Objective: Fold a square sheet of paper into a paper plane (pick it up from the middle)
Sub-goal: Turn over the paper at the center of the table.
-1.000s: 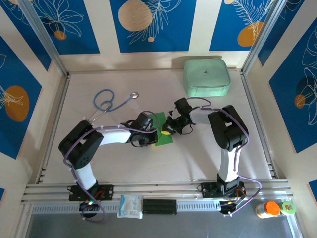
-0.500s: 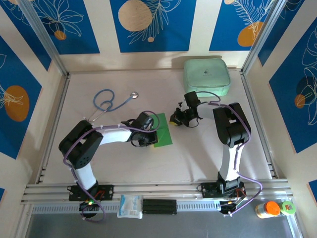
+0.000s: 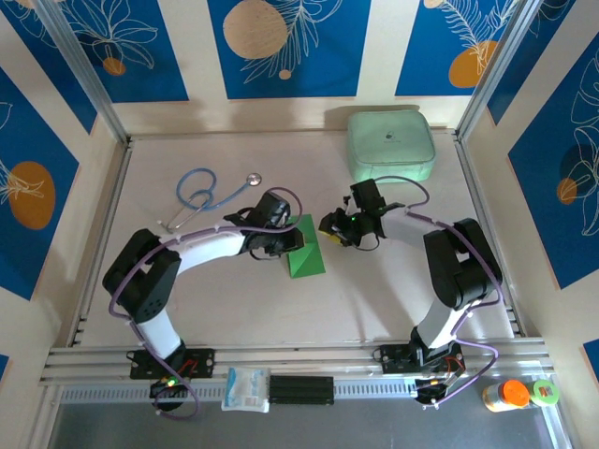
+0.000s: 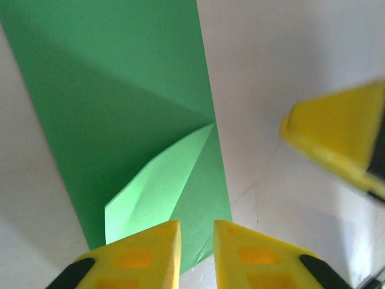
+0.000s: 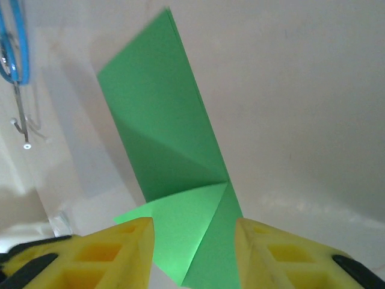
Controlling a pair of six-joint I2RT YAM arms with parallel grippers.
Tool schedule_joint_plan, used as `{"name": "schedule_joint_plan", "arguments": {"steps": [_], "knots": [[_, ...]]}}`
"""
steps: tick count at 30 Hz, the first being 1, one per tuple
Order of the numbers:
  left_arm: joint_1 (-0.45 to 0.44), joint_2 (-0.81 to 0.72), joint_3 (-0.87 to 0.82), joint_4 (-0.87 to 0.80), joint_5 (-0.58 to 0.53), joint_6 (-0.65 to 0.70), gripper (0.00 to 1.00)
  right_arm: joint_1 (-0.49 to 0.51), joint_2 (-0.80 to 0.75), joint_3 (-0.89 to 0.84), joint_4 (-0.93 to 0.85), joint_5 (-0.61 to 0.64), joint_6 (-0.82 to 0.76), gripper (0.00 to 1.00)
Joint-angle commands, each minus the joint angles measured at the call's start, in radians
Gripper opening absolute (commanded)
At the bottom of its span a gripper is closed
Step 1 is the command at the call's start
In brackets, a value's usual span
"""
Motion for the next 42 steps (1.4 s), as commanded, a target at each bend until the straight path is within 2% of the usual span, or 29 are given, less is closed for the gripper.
{"name": "schedule_joint_plan", "arguments": {"steps": [1, 6, 13, 19, 38, 42], "knots": [[0.015, 0.045, -0.009, 0.064, -0.005, -0.011, 0.18, 0.033, -0.001, -0.009, -0.01, 0.027, 0.066, 0.41], [0.027, 0.092, -0.009, 0.064, -0.035, -0.009, 0.1, 0.074, 0.027, 0.001, -0.009, 0.044, 0.099, 0.41], [0.047, 0.116, -0.064, 0.101, -0.052, -0.011, 0.05, 0.104, 0.06, 0.018, -0.004, 0.047, 0.127, 0.36], [0.051, 0.134, -0.087, 0.106, -0.06, -0.031, 0.05, 0.117, 0.091, 0.032, 0.004, 0.041, 0.13, 0.31], [0.054, 0.153, -0.097, 0.119, -0.035, -0.049, 0.05, 0.148, 0.138, 0.053, 0.016, 0.0, 0.114, 0.28], [0.054, 0.149, -0.098, 0.118, -0.033, -0.05, 0.05, 0.162, 0.132, 0.038, 0.047, -0.028, 0.101, 0.25]]}}
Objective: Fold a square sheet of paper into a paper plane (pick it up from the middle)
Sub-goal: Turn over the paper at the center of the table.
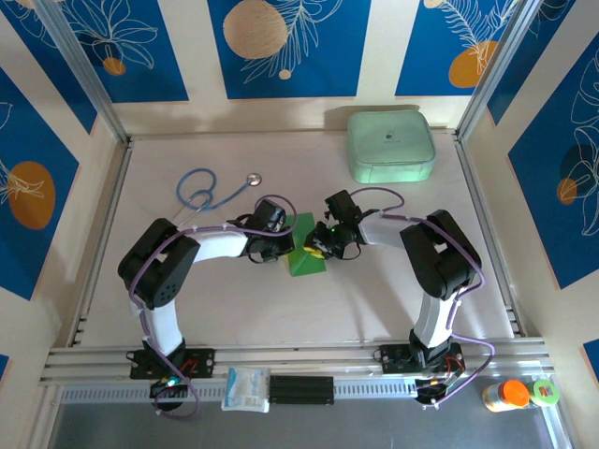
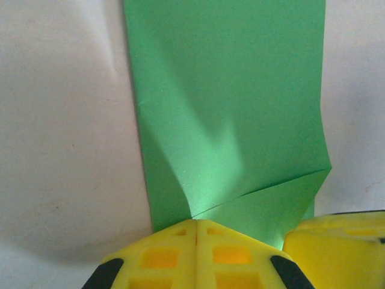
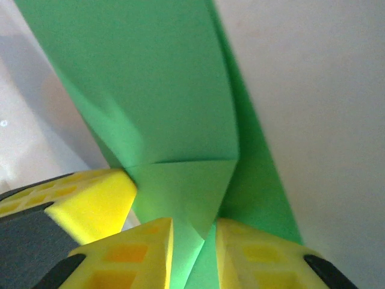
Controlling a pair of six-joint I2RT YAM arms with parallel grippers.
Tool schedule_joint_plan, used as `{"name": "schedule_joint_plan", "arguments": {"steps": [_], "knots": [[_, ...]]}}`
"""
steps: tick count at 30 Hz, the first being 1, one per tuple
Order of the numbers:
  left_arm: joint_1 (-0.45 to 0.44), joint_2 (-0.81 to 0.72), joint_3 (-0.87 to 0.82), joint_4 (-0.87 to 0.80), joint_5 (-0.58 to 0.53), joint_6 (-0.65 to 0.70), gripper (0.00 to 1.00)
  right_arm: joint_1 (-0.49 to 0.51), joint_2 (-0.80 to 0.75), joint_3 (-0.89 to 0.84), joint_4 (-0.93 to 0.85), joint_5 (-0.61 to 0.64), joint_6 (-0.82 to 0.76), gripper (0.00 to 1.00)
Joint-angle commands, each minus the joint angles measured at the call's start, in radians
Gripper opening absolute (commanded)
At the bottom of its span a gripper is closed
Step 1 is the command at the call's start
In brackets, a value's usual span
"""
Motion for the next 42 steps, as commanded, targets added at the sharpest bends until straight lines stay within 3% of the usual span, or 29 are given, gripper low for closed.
{"name": "schedule_joint_plan", "arguments": {"steps": [1, 9, 21, 26, 32, 36, 42], "knots": [[0.008, 0.027, -0.025, -0.032, 0.003, -0.004, 0.06, 0.021, 0.005, -0.006, 0.037, -0.054, -0.013, 0.25], [0.015, 0.007, -0.019, -0.032, 0.02, -0.007, 0.08, 0.033, -0.007, -0.043, 0.085, -0.077, -0.022, 0.23], [0.042, -0.033, 0.026, -0.043, 0.088, -0.012, 0.17, 0.039, 0.003, -0.056, 0.11, -0.081, -0.042, 0.13], [0.095, -0.124, 0.016, -0.055, 0.106, -0.021, 0.34, 0.034, -0.016, -0.058, 0.124, -0.073, -0.049, 0.08], [0.178, -0.297, -0.096, -0.016, 0.166, -0.043, 0.61, 0.011, -0.071, -0.043, 0.165, -0.108, -0.067, 0.05], [0.19, -0.421, -0.173, 0.012, 0.189, -0.046, 0.84, -0.022, -0.109, -0.029, 0.2, -0.175, -0.061, 0.05], [0.187, -0.545, -0.285, 0.189, 0.267, -0.142, 0.99, -0.08, -0.149, -0.009, 0.264, -0.288, 0.003, 0.05]]}}
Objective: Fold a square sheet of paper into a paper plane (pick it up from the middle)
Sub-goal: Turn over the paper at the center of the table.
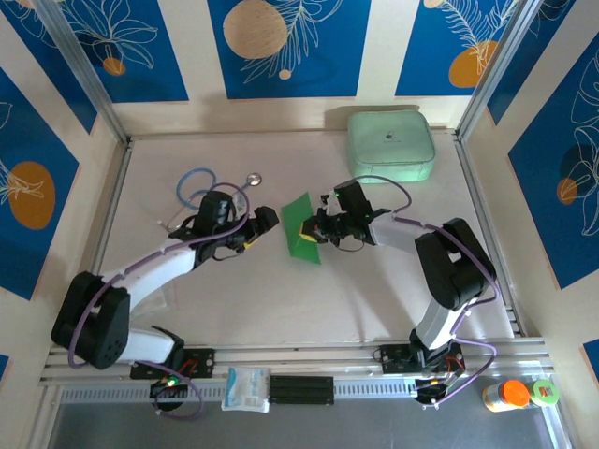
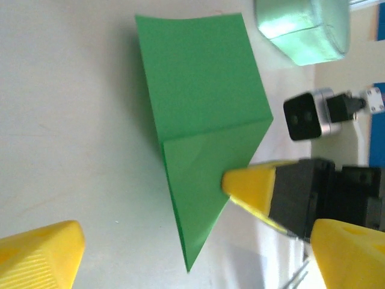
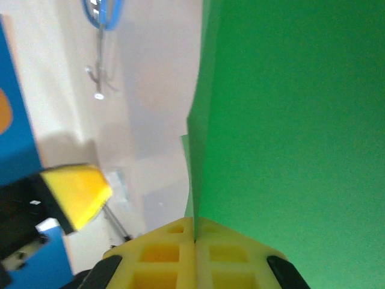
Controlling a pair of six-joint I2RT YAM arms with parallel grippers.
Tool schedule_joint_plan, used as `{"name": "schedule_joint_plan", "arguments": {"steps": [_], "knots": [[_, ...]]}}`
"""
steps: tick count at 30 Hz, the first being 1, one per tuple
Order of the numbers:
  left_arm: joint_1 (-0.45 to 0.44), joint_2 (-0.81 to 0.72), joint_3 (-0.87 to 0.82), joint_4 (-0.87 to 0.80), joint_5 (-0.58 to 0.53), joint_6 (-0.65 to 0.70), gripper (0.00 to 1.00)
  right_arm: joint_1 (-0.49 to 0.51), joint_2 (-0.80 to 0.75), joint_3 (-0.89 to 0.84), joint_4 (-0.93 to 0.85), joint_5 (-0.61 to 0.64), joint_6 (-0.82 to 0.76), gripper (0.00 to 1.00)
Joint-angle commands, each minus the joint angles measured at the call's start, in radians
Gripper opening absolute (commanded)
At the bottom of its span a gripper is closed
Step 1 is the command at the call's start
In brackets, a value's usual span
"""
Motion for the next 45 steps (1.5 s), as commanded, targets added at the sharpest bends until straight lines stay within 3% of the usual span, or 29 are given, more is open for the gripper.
{"name": "schedule_joint_plan", "arguments": {"steps": [1, 10, 18, 24, 33, 45], "knots": [[-0.006, -0.048, -0.055, 0.156, 0.079, -0.081, 1.0, -0.027, -0.041, 0.029, 0.065, -0.113, 0.048, 0.05], [-0.051, 0.033, -0.08, 0.446, 0.159, -0.257, 0.95, -0.048, -0.04, 0.036, 0.23, -0.237, 0.156, 0.06], [-0.072, 0.11, -0.026, 0.483, 0.187, -0.279, 0.84, -0.048, -0.038, 0.029, 0.273, -0.276, 0.191, 0.06], [-0.074, 0.138, -0.037, 0.594, 0.171, -0.327, 0.62, -0.048, -0.032, 0.014, 0.292, -0.286, 0.19, 0.07], [-0.074, 0.112, -0.042, 0.528, 0.124, -0.283, 0.34, -0.054, -0.026, -0.003, 0.3, -0.29, 0.197, 0.12], [-0.07, 0.113, -0.034, 0.48, 0.109, -0.245, 0.14, -0.08, -0.042, -0.042, 0.264, -0.255, 0.201, 0.33]]}}
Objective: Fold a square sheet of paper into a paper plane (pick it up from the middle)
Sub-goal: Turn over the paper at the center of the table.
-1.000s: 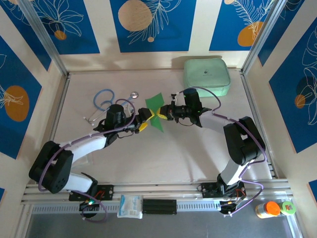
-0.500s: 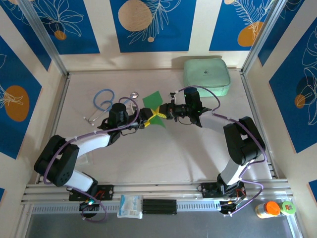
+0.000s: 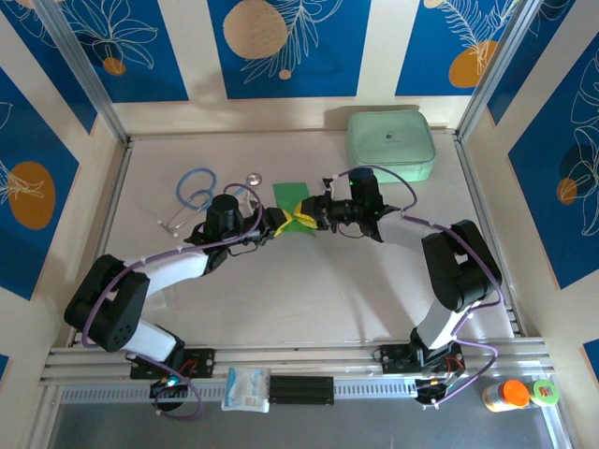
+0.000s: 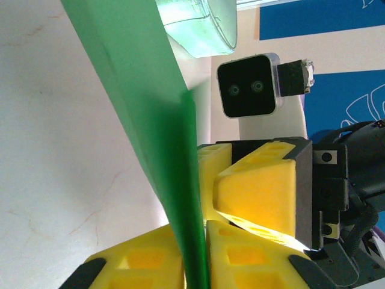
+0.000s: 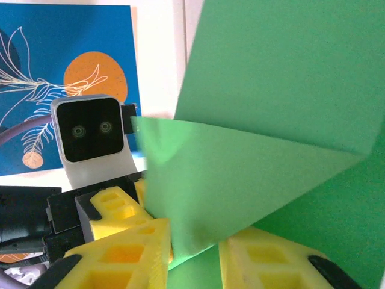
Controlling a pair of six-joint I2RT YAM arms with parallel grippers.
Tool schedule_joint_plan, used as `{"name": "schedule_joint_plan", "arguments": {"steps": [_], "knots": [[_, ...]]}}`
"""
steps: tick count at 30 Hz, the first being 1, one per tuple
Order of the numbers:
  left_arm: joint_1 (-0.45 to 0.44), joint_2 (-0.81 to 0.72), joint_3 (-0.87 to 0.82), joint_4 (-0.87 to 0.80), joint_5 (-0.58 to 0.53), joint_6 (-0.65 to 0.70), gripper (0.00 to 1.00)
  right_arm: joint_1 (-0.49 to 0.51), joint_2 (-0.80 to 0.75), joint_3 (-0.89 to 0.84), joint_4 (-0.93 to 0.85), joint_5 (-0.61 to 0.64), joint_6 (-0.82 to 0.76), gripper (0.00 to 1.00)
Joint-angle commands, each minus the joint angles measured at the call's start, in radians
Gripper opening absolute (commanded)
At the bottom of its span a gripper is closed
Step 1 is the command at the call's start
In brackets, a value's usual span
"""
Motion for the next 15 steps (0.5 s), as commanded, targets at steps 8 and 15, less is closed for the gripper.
{"name": "schedule_joint_plan", "arguments": {"steps": [8, 15], "knots": [[-0.016, -0.084, 0.148, -0.59, -0.19, 0.408, 0.1, -0.121, -0.093, -0.052, -0.254, 0.157, -0.092, 0.53], [-0.074, -0.03, 0.383, -1.118, -0.529, 0.715, 0.06, -0.153, -0.2, 0.013, -0.576, 0.445, -0.244, 0.67]]}}
